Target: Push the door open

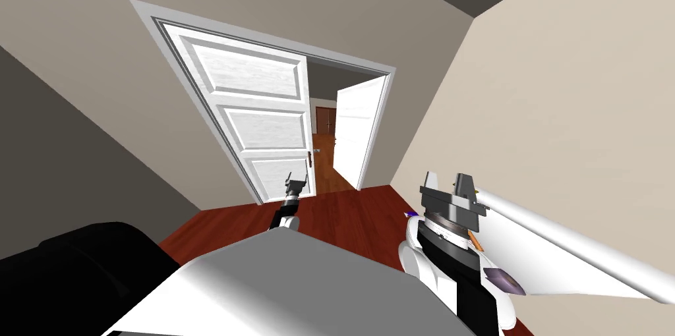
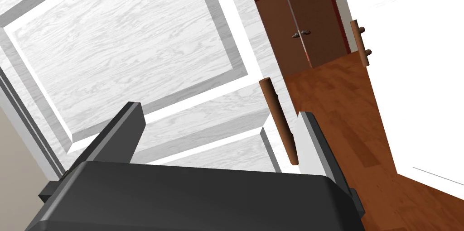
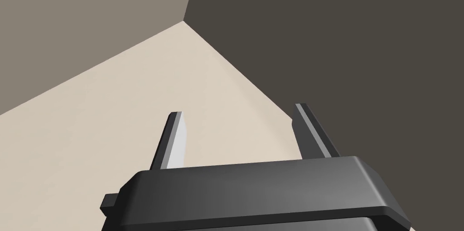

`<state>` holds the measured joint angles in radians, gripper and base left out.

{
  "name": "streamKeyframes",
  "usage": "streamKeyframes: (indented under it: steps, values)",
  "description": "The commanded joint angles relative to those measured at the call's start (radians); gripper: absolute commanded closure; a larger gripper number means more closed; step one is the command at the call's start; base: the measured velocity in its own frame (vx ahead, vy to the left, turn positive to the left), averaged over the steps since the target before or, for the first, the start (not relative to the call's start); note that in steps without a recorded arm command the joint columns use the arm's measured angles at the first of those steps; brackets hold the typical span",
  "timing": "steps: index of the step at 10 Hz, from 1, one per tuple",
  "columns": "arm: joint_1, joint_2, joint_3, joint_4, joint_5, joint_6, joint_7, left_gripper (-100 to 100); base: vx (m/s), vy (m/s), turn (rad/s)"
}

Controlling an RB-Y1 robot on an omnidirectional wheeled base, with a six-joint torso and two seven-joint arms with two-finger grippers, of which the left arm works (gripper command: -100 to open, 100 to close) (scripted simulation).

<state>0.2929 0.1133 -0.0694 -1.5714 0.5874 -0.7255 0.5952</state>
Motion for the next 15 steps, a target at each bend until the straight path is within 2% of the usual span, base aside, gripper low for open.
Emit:
streamKeyframes:
  steps: [1,10,15]
  values:
    - [-0.013,0.003,-0.003,0.049,0.030,-0.018,0.032,-100,0.088,0.051,-0.126]
    - [-0.065,0.024,-0.015,0.272,0.187,-0.095,0.188,-100,0.081,0.066,-0.124]
    - [-0.090,0.032,-0.021,0.381,0.265,-0.133,0.265,-100,0.072,0.070,-0.113]
